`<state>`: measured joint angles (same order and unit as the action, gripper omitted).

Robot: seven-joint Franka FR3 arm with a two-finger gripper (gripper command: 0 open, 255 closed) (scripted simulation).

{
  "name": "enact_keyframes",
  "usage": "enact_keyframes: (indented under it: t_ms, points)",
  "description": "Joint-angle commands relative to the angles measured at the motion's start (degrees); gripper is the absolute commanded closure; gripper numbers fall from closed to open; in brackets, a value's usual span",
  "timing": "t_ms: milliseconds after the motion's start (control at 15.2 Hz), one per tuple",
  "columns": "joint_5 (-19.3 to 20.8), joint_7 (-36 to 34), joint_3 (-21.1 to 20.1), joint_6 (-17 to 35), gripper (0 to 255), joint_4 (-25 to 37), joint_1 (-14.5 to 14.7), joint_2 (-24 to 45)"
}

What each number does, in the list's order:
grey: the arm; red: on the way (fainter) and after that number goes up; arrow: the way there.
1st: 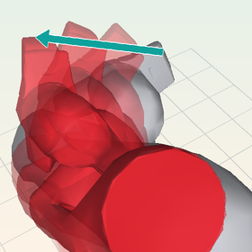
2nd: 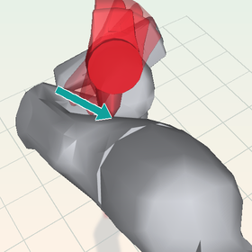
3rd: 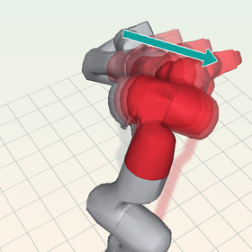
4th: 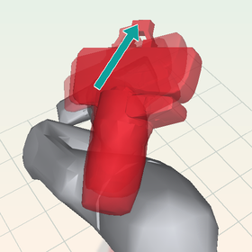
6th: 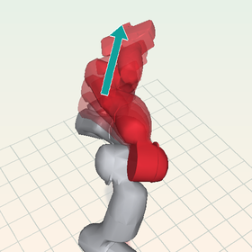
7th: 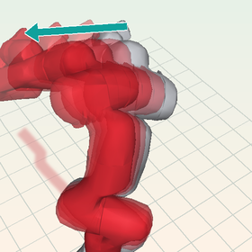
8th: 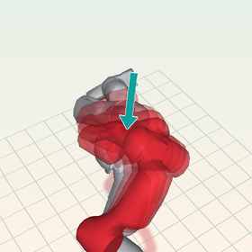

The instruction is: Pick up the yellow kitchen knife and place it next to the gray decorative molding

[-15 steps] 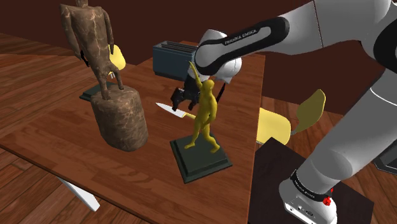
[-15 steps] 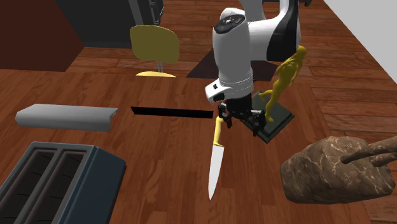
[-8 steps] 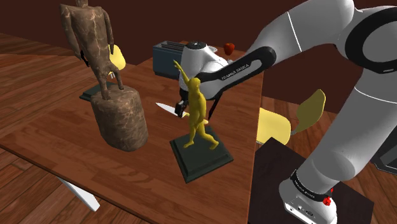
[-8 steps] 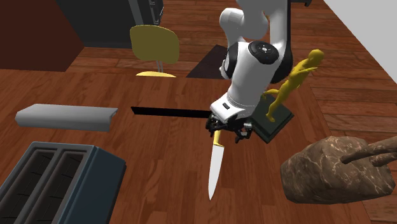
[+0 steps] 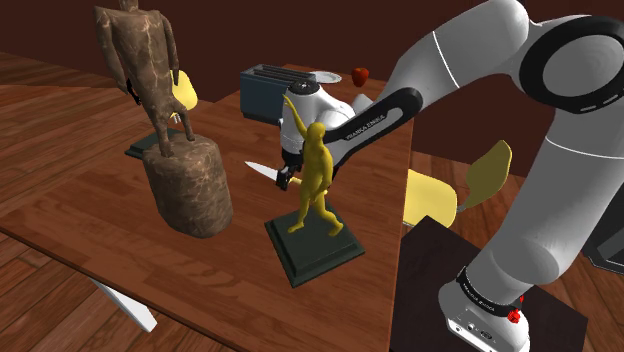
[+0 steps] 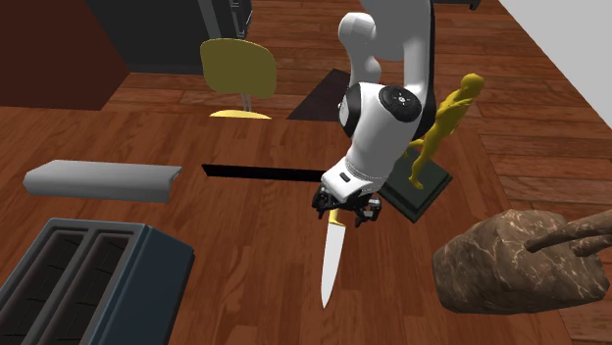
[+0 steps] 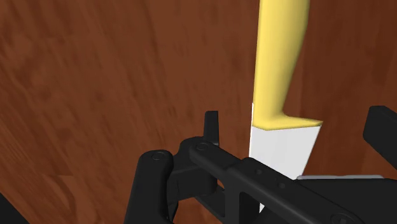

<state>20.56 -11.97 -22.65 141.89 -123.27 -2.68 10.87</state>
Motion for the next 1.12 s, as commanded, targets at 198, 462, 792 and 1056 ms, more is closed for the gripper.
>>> enact_keyframes:
  t_ms: [198, 462, 792, 1056]
  points:
    - [0.2, -0.1, 0.0, 0.2, 0, 0.0, 0.1, 0.2]
    - [0.2, -0.1, 0.0, 0.1, 255, 0.0, 0.1, 0.2]
    - [0.5, -0.4, 0.1, 0.3, 255, 0.1, 0.2, 0.5]
    - [-0.4, 0.3, -0.1, -0.5, 255, 0.2, -0.1, -0.3]
